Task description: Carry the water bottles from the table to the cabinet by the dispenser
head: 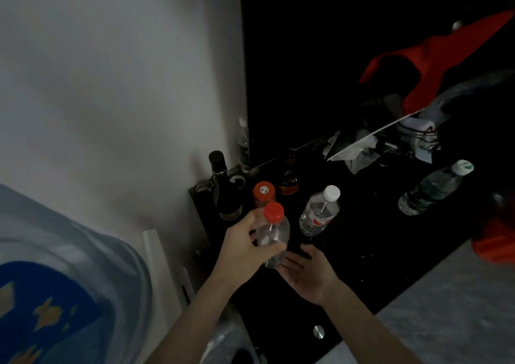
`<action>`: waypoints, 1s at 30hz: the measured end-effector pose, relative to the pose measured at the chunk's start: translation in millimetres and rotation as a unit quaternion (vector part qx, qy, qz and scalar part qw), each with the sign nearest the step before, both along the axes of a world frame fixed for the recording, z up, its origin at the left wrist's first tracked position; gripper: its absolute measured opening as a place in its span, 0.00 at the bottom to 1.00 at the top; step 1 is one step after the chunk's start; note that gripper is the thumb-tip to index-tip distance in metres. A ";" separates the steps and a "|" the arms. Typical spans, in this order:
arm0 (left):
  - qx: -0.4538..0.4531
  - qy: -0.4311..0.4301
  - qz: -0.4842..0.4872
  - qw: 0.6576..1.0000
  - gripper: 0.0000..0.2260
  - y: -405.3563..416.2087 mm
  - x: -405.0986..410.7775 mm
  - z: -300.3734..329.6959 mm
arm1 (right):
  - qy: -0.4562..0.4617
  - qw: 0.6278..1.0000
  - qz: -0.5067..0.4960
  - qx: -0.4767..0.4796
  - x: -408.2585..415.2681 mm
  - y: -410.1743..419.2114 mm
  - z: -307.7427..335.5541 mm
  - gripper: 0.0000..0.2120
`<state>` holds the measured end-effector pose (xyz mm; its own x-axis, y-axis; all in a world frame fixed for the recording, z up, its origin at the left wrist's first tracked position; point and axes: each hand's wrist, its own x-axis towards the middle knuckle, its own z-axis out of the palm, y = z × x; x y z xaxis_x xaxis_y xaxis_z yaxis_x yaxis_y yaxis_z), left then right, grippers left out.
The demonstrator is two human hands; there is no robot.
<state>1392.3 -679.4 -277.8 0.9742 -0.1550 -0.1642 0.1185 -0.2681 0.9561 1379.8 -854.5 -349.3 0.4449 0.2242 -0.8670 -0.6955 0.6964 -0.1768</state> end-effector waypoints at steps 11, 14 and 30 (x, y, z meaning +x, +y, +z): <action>-0.020 -0.019 0.043 0.999 0.27 -15.6 9.6 -64.0 | -0.021 0.996 0.048 -0.071 25.6 -0.4 -42.2 0.27; -0.025 -0.015 0.052 0.998 0.26 -23.5 8.9 -68.9 | -0.024 0.991 0.086 -0.096 26.7 -3.0 -43.2 0.24; 0.121 -0.001 0.012 0.993 0.41 -25.9 12.3 -56.8 | -0.069 0.956 0.202 -0.201 -2.0 -9.1 0.4 0.16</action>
